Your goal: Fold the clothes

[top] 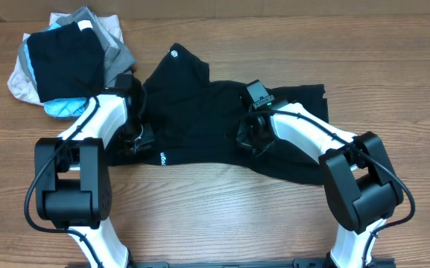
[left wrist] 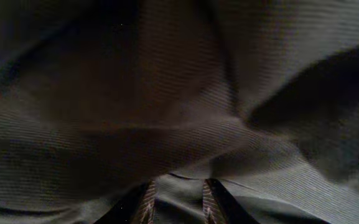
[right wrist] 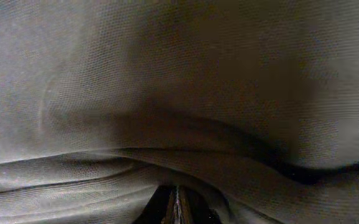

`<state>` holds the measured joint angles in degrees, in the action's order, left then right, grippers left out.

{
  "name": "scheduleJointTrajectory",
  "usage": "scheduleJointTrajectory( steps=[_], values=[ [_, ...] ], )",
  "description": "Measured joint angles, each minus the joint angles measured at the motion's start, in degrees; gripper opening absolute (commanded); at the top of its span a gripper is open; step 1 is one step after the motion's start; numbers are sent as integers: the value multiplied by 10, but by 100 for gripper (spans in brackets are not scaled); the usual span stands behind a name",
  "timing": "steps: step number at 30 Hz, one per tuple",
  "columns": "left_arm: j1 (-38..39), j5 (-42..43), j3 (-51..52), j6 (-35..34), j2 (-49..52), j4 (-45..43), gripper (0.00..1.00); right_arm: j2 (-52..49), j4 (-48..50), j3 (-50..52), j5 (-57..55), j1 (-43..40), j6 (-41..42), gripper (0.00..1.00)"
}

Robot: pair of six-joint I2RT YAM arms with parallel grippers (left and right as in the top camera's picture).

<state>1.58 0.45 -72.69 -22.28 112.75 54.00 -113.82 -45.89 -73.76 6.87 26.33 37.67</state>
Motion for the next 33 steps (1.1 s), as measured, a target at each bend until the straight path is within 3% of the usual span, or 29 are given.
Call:
scheduleJointTrajectory(
  steps=[4,10,16,20,23,27,30,33],
  values=[
    [-2,-2,0,0,0,0,31,0,-49,-11,-18,-26,-3,5],
    [-3,-17,-1,0,0,0,31,-2,-111,-43,-50,-57,-12,17],
    [-6,-39,-1,0,0,0,34,-2,-155,-49,-73,-64,-22,17],
    [-6,-44,-1,0,0,1,35,-2,-177,-49,-80,-64,-29,5],
    [-7,-46,-2,0,0,2,36,-2,-203,-49,-87,-65,-27,5],
    [-17,-50,-2,0,0,4,44,0,-242,-49,-101,-66,-8,18],
    [-21,-51,-2,0,0,6,47,15,-285,-48,-125,-71,14,49],
    [-21,-54,-2,0,0,7,48,42,-311,-48,-142,-81,33,54]
  ],
)
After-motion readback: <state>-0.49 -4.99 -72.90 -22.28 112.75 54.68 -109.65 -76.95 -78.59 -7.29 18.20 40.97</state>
